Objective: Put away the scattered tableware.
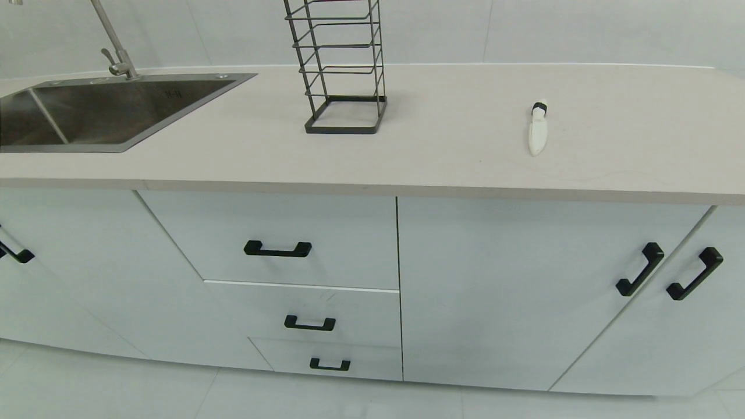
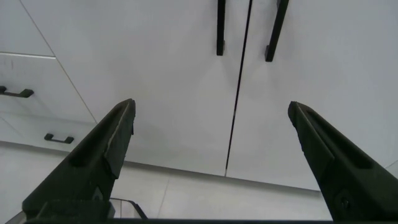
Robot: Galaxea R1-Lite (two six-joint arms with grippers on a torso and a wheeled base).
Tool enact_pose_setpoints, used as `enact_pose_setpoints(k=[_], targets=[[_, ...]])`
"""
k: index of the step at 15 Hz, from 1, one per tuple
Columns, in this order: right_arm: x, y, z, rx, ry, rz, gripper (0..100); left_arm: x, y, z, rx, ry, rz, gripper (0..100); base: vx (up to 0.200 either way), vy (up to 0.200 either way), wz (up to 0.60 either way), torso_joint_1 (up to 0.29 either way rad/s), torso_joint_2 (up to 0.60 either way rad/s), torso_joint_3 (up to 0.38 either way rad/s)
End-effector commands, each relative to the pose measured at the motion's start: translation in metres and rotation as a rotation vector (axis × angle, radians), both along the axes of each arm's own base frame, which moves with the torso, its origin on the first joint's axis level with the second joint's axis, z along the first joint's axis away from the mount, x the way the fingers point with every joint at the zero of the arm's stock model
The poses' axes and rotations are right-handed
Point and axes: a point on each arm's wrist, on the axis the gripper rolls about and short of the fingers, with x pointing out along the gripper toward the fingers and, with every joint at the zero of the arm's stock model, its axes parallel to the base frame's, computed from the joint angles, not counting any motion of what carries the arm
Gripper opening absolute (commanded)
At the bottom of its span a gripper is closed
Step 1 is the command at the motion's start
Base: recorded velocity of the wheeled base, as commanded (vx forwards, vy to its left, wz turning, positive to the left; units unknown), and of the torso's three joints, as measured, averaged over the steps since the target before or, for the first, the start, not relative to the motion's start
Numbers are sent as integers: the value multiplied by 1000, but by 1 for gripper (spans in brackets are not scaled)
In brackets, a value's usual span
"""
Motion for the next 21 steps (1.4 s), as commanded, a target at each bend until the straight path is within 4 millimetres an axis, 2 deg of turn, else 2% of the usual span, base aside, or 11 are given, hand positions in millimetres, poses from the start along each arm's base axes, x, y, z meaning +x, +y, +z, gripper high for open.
enact_pose_setpoints(k=[1, 8, 14, 21], targets=[[0, 0, 0, -1, 0, 0, 100, 0, 0, 0, 0, 3, 1, 100, 0, 0, 0, 0, 0, 0], [0, 0, 0, -1, 1, 0, 100, 0, 0, 0, 4, 3, -7, 100, 0, 0, 0, 0, 0, 0], [0, 0, 0, -1, 1, 1, 100, 0, 0, 0, 7, 3, -7, 100, 200, 0, 0, 2, 1, 5], [0, 0, 0, -9, 1, 2, 100, 0, 1, -1, 47, 16, 39, 100, 0, 0, 0, 0, 0, 0]])
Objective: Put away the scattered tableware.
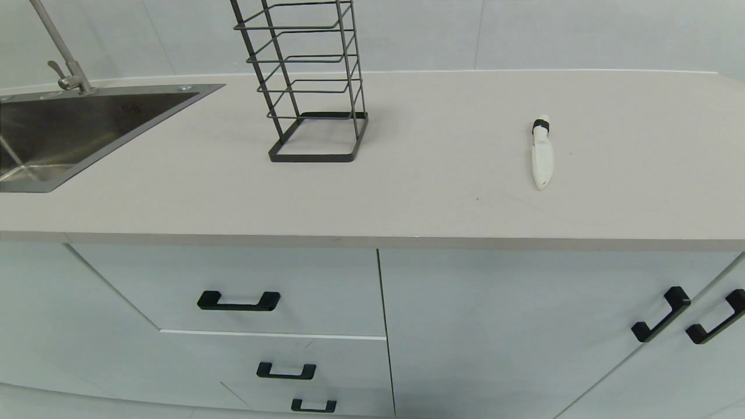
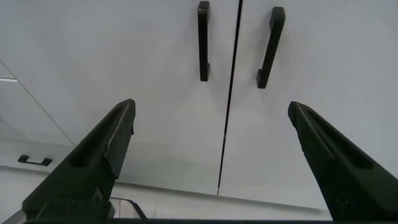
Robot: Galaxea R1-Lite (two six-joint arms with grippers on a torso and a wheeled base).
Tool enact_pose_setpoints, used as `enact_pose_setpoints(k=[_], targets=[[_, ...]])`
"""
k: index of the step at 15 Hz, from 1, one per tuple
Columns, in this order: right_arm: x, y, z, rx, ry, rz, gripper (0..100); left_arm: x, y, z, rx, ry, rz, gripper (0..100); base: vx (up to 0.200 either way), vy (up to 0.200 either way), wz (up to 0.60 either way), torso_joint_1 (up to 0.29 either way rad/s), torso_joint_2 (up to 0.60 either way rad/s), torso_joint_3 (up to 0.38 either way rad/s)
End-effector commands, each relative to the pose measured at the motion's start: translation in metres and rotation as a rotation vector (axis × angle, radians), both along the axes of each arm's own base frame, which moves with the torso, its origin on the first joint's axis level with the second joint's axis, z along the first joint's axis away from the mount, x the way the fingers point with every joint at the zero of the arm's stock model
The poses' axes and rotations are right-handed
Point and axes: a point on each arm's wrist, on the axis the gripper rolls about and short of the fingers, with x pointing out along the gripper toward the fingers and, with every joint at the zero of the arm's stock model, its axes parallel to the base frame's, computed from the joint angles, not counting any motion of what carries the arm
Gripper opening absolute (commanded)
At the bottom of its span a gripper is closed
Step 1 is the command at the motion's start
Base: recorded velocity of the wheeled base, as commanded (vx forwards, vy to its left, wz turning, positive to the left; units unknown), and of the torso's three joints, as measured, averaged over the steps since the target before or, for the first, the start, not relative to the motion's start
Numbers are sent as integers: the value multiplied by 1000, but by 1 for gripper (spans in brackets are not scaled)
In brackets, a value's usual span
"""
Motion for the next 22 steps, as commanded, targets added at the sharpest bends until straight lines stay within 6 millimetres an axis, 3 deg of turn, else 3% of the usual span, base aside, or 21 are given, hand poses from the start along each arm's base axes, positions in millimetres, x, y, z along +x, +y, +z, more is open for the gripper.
enact_pose_setpoints(k=[1, 3, 9, 19, 22], targets=[[0, 0, 0, -1, -1, 0, 100, 0, 1, 0, 69, 7, 53, 100, 0, 0, 0, 0, 0, 0], [0, 0, 0, 1, -1, 0, 100, 0, 1, 1, 163, 10, 52, 100, 0, 0, 0, 0, 0, 0], [0, 0, 0, 1, -1, 0, 100, 1, -2, -5, 189, 49, -87, 100, 0, 0, 0, 14, -17, -7], [0, 0, 0, -1, -1, 0, 100, 0, -2, -5, 144, 52, -83, 100, 0, 0, 0, 185, -449, -206], [0, 0, 0, -1, -1, 0, 100, 0, -2, -5, 134, 52, -78, 100, 0, 0, 0, 385, -491, -233]])
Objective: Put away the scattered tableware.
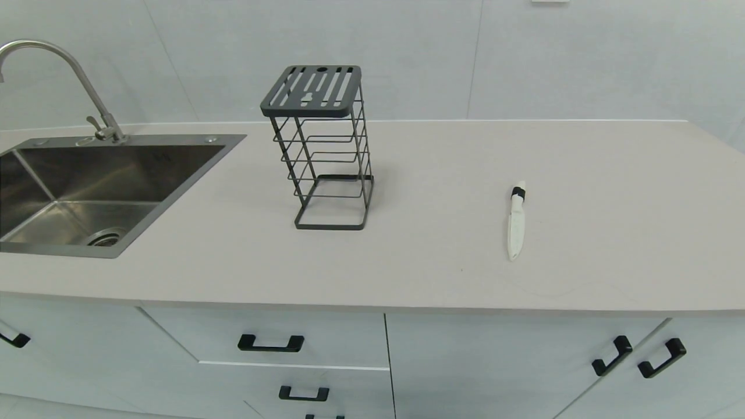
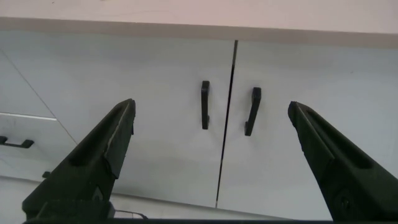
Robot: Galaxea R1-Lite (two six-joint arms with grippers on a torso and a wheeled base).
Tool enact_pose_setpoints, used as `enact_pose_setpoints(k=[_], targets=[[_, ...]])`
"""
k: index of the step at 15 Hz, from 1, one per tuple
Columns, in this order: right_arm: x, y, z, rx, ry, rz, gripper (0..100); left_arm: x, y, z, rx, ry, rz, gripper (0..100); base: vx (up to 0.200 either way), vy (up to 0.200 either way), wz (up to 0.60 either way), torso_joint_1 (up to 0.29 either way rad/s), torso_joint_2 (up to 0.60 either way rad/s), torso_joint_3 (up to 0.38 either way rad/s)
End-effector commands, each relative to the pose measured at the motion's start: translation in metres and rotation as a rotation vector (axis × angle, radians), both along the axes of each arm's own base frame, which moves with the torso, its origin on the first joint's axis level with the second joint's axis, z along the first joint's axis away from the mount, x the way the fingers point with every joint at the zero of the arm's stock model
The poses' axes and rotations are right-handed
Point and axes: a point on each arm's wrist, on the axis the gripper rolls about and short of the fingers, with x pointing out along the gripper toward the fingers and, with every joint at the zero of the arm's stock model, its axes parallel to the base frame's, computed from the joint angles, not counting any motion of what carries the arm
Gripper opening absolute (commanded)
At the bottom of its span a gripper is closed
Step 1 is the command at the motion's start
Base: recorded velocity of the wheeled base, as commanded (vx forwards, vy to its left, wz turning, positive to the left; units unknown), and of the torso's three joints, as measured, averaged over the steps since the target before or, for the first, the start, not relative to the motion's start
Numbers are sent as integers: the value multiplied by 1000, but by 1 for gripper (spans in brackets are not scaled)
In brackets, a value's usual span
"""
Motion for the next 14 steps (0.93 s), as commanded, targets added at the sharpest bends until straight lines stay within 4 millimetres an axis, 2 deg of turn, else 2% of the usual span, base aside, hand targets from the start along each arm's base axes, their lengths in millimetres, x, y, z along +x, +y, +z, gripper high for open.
enact_pose_setpoints(k=[1, 14], targets=[[0, 0, 0, 0, -1, 0, 100, 0, 0, 0, 0, 1, 10, 100, 0, 0, 0, 330, -505, -237], [0, 0, 0, 3, -1, 0, 100, 0, 0, 0, 0, 4, 13, 100, 0, 0, 0, 291, -550, -263]])
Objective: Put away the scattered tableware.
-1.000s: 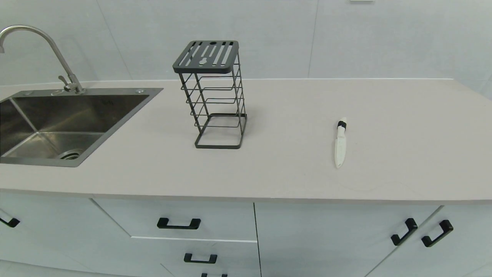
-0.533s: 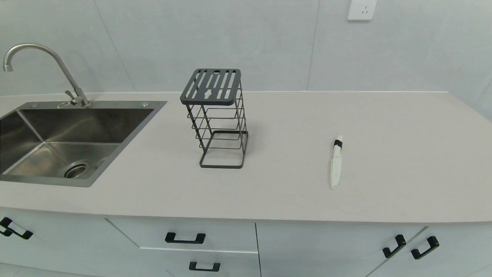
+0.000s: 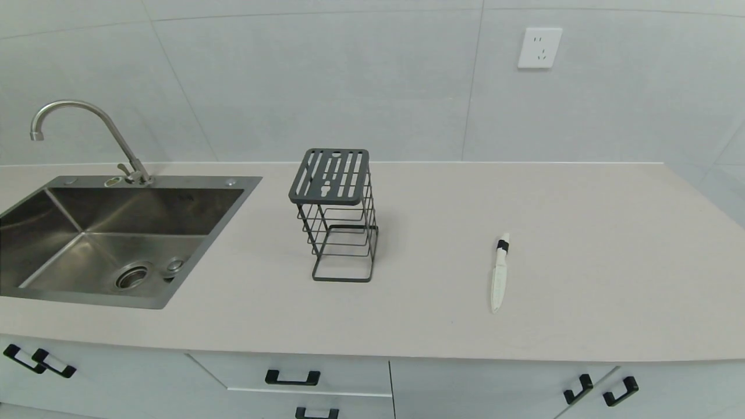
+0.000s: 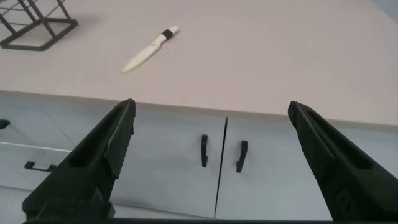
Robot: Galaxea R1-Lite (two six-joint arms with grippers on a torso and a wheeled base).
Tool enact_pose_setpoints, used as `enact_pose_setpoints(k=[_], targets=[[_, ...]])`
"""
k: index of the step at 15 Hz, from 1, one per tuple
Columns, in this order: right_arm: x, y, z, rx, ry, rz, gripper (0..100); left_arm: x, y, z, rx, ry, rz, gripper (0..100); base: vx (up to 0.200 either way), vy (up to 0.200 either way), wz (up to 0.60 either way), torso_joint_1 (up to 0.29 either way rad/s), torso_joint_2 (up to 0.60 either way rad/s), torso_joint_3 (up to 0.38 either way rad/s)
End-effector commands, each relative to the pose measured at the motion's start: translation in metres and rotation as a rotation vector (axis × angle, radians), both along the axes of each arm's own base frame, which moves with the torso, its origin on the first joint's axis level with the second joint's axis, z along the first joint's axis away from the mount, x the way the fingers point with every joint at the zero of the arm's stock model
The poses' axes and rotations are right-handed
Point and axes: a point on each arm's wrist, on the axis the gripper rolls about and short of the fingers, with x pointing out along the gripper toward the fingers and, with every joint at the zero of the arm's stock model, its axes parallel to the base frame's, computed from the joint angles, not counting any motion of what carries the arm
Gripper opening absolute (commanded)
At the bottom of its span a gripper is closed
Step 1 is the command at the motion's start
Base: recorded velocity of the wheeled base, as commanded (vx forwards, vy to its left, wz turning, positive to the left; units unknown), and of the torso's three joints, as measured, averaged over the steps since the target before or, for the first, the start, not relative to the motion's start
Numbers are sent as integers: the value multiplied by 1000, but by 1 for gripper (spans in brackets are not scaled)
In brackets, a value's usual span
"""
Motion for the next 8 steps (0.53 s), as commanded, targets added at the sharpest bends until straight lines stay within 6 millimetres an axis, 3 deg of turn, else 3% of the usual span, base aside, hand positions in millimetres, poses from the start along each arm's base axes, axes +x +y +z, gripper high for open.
enact_pose_setpoints(k=[1, 4, 8], targets=[[0, 0, 0, 0, 0, 0, 100, 0, 0, 0, 0, 1, 0, 100, 0, 0, 0, 315, -613, -305], [0, 0, 0, 2, 0, 0, 100, 0, 0, 0, -12, 1, 0, 100, 0, 0, -600, 246, -476, -229], [0, 0, 0, -1, 0, 0, 100, 0, 0, 0, -15, 1, 0, 100, 0, 0, 0, 68, -139, -66]])
